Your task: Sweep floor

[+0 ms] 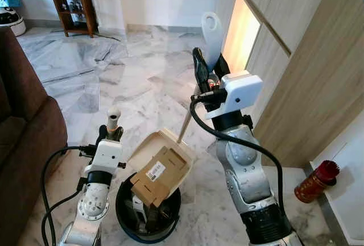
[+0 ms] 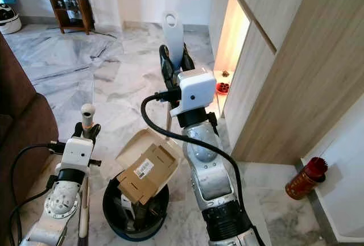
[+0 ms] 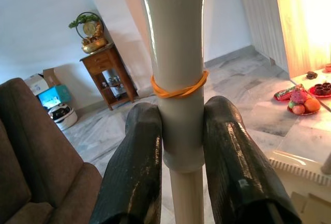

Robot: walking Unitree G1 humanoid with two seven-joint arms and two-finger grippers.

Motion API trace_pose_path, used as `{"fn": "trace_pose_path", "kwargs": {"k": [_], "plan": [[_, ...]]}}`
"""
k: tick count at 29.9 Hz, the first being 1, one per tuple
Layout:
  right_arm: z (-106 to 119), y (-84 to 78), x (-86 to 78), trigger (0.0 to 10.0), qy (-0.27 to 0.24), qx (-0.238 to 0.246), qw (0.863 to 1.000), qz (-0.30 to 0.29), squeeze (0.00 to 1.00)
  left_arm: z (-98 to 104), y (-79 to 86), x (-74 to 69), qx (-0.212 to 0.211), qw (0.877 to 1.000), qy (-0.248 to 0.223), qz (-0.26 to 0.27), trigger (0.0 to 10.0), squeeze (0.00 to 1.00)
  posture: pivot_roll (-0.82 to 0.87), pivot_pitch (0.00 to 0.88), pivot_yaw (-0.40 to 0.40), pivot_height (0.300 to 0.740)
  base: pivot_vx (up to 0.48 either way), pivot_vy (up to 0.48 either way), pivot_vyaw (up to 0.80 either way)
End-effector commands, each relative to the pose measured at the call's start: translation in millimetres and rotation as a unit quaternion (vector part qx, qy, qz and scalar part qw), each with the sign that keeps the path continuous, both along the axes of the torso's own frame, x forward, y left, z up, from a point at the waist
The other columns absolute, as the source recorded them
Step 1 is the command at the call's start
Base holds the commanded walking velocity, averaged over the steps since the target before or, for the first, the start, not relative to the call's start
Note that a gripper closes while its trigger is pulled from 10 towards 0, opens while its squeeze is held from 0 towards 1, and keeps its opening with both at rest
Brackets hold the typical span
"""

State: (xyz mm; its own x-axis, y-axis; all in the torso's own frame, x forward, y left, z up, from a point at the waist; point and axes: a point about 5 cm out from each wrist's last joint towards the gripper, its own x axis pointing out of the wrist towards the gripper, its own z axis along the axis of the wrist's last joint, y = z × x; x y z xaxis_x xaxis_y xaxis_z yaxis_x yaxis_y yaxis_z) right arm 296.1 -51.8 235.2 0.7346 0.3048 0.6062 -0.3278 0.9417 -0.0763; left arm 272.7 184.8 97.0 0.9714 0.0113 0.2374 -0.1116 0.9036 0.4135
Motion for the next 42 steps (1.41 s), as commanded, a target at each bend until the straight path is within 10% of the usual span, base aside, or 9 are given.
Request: {"fn": "trace_pose_path", "kwargs": {"k": [1, 29, 42], "plan": [[20, 2.8, -14.6, 10.0, -0.061, 0.016, 0.998, 0.011, 0.0, 8, -1.7, 3.0, 0.009, 1.0, -0.02, -0.011, 10.0, 0.0, 0.16, 0.0, -0.032, 0.74, 0.0, 0.0, 0.0], [39, 39.2, -75.6, 10.0, -0.212, -0.085, 0.969, 0.092, 0.0, 19, -7.8, 23.4, 0.013, 0.999, -0.033, -0.036, 10.0, 0.0, 0.14, 0.0, 0.008, 0.74, 0.0, 0.0, 0.0], [36, 32.2, -62.2, 10.0, -0.168, -0.072, 0.982, 0.056, 0.0, 21, -8.8, 32.6, 0.016, 0.998, -0.039, -0.039, 10.0, 0.0, 0.13, 0.0, -0.005, 0.74, 0.0, 0.0, 0.0]]}}
